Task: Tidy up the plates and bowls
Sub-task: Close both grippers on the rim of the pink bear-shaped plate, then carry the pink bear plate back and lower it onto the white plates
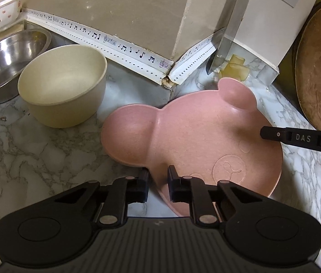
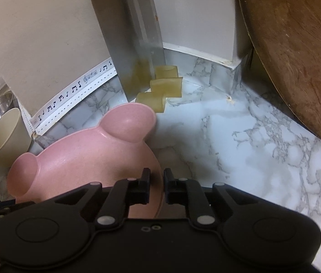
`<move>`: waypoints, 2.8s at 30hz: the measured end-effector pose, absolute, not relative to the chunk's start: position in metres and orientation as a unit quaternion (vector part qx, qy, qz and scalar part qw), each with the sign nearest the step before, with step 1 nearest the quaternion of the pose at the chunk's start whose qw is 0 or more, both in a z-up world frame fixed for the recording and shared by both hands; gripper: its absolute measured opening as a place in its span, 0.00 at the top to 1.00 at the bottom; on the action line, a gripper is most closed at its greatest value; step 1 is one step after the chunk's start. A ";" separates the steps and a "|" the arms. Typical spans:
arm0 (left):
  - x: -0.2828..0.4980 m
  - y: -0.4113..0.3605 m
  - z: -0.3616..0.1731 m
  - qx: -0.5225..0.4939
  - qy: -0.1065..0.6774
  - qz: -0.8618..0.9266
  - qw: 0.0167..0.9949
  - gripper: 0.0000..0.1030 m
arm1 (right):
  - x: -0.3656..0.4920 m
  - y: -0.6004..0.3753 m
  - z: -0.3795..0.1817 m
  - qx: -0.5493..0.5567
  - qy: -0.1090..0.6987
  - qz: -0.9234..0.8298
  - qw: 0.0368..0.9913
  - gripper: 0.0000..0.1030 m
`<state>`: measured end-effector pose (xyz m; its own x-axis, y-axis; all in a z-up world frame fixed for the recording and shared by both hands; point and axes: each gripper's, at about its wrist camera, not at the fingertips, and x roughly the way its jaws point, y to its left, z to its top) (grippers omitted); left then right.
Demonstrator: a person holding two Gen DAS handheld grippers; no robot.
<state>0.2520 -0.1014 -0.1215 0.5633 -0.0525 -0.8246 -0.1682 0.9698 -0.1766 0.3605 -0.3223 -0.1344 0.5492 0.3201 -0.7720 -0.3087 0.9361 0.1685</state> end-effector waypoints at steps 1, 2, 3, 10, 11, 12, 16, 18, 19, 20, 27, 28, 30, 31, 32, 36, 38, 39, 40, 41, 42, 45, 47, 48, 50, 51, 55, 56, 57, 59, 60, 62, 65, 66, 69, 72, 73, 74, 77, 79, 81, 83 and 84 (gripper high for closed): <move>0.252 -0.101 -0.121 -0.118 0.466 0.033 0.876 0.85 | 0.358 -0.322 -0.134 0.007 0.440 0.178 0.880 0.88; 0.250 -0.100 -0.120 -0.118 0.465 0.033 0.877 0.85 | 0.356 -0.322 -0.133 0.008 0.440 0.177 0.881 0.89; 0.249 -0.100 -0.119 -0.117 0.464 0.034 0.877 0.85 | 0.352 -0.322 -0.131 0.008 0.439 0.177 0.881 0.89; 0.235 -0.092 -0.109 -0.121 0.470 0.025 0.874 0.85 | 0.326 -0.318 -0.116 0.010 0.431 0.175 0.885 0.91; 0.232 -0.091 -0.107 -0.121 0.470 0.024 0.874 0.85 | 0.322 -0.316 -0.114 0.010 0.431 0.175 0.885 0.91; 0.229 -0.090 -0.104 -0.120 0.469 0.022 0.875 0.85 | 0.318 -0.315 -0.111 0.010 0.430 0.175 0.886 0.91; 0.215 -0.084 -0.091 -0.115 0.465 0.014 0.878 0.85 | 0.303 -0.313 -0.099 0.016 0.427 0.174 0.887 0.91; 0.206 -0.080 -0.086 -0.122 0.465 0.011 0.877 0.85 | 0.294 -0.313 -0.092 0.021 0.424 0.173 0.889 0.91; 0.203 -0.077 -0.084 -0.127 0.467 0.010 0.875 0.85 | 0.290 -0.313 -0.089 0.021 0.422 0.174 0.890 0.91; 0.199 -0.074 -0.081 -0.130 0.468 0.010 0.874 0.85 | 0.286 -0.312 -0.085 0.021 0.421 0.174 0.890 0.91; 0.168 -0.054 -0.062 -0.133 0.462 0.006 0.877 0.86 | 0.254 -0.298 -0.063 0.024 0.411 0.178 0.894 0.91; 0.164 -0.050 -0.059 -0.133 0.460 0.007 0.878 0.86 | 0.249 -0.295 -0.060 0.024 0.411 0.181 0.893 0.91; 0.156 -0.043 -0.053 -0.135 0.458 0.009 0.878 0.86 | 0.241 -0.288 -0.054 0.021 0.408 0.186 0.894 0.91; 0.153 -0.039 -0.051 -0.136 0.459 0.011 0.878 0.86 | 0.236 -0.284 -0.052 0.020 0.407 0.188 0.894 0.91; 0.149 -0.034 -0.049 -0.139 0.459 0.012 0.877 0.85 | 0.232 -0.280 -0.050 0.019 0.407 0.189 0.894 0.91; 0.132 -0.019 -0.045 -0.142 0.458 0.017 0.877 0.85 | 0.217 -0.266 -0.044 0.018 0.408 0.198 0.891 0.91; 0.123 -0.012 -0.042 -0.142 0.455 0.020 0.879 0.85 | 0.209 -0.258 -0.042 0.015 0.407 0.201 0.891 0.91; 0.118 -0.008 -0.041 -0.143 0.454 0.022 0.879 0.85 | 0.206 -0.253 -0.041 0.014 0.406 0.203 0.891 0.91; 0.114 -0.003 -0.040 -0.145 0.453 0.023 0.879 0.85 | 0.201 -0.250 -0.040 0.013 0.405 0.205 0.891 0.91; 0.110 0.001 -0.039 -0.146 0.452 0.025 0.880 0.85 | 0.197 -0.246 -0.039 0.012 0.404 0.207 0.891 0.91; 0.105 0.006 -0.038 -0.146 0.451 0.027 0.880 0.85 | 0.194 -0.242 -0.037 0.012 0.403 0.210 0.891 0.91; 0.093 0.019 -0.037 -0.149 0.451 0.033 0.879 0.85 | 0.184 -0.229 -0.035 0.009 0.402 0.220 0.889 0.91; 0.087 0.028 -0.037 -0.149 0.451 0.038 0.879 0.85 | 0.179 -0.219 -0.034 0.006 0.402 0.226 0.887 0.91; 0.083 0.033 -0.037 -0.150 0.451 0.041 0.879 0.85 | 0.177 -0.214 -0.034 0.004 0.402 0.229 0.886 0.91; 0.075 0.042 -0.039 -0.149 0.451 0.046 0.879 0.85 | 0.172 -0.205 -0.036 0.004 0.404 0.234 0.884 0.91; 0.071 0.047 -0.040 -0.151 0.451 0.050 0.878 0.85 | 0.170 -0.200 -0.037 0.003 0.405 0.237 0.883 0.91; 0.057 0.065 -0.044 -0.150 0.452 0.066 0.877 0.85 | 0.158 -0.182 -0.043 0.001 0.413 0.251 0.876 0.91; 0.053 0.069 -0.044 -0.151 0.451 0.070 0.877 0.85 | 0.155 -0.177 -0.046 -0.001 0.415 0.254 0.874 0.91; 0.050 0.073 -0.045 -0.151 0.450 0.073 0.877 0.85 | 0.152 -0.173 -0.048 -0.005 0.418 0.257 0.871 0.91; 0.045 0.079 -0.048 -0.146 0.451 0.078 0.877 0.85 | 0.145 -0.164 -0.053 -0.013 0.422 0.263 0.868 0.91; 0.042 0.083 -0.049 -0.144 0.452 0.080 0.877 0.85 | 0.142 -0.160 -0.055 -0.016 0.424 0.266 0.865 0.91; 0.038 0.088 -0.054 -0.139 0.455 0.084 0.875 0.85 | 0.136 -0.153 -0.061 -0.021 0.430 0.271 0.861 0.91; 0.032 0.093 -0.061 -0.137 0.460 0.089 0.873 0.85 | 0.131 -0.146 -0.068 -0.024 0.439 0.278 0.854 0.91; 0.031 0.095 -0.063 -0.136 0.460 0.090 0.873 0.85 | 0.129 -0.144 -0.070 -0.026 0.440 0.279 0.853 0.91; 0.026 0.099 -0.068 -0.134 0.458 0.092 0.874 0.85 | 0.125 -0.139 -0.074 -0.029 0.441 0.282 0.852 0.91; 0.021 0.100 -0.073 -0.130 0.454 0.095 0.876 0.85 | 0.122 -0.136 -0.078 -0.031 0.443 0.284 0.850 0.91; 0.020 0.100 -0.075 -0.128 0.453 0.096 0.877 0.85 | 0.120 -0.135 -0.079 -0.032 0.444 0.284 0.849 0.91; 0.019 0.101 -0.077 -0.127 0.454 0.097 0.876 0.85 | 0.119 -0.134 -0.080 -0.034 0.444 0.285 0.849 0.91; 0.016 0.102 -0.081 -0.127 0.457 0.096 0.875 0.85 | 0.117 -0.131 -0.084 -0.040 0.445 0.286 0.847 0.91; 0.015 0.102 -0.083 -0.128 0.457 0.094 0.875 0.85 | 0.115 -0.130 -0.085 -0.045 0.443 0.287 0.848 0.91; 0.014 0.102 -0.085 -0.132 0.457 0.095 0.874 0.86 | 0.113 -0.130 -0.086 -0.048 0.440 0.288 0.849 0.91; 0.013 0.101 -0.087 -0.132 0.456 0.094 0.875 0.85 | 0.112 -0.129 -0.087 -0.054 0.437 0.286 0.851 0.91; 0.013 0.100 -0.088 -0.130 0.456 0.095 0.875 0.85 | 0.112 -0.129 -0.088 -0.056 0.438 0.285 0.851 0.91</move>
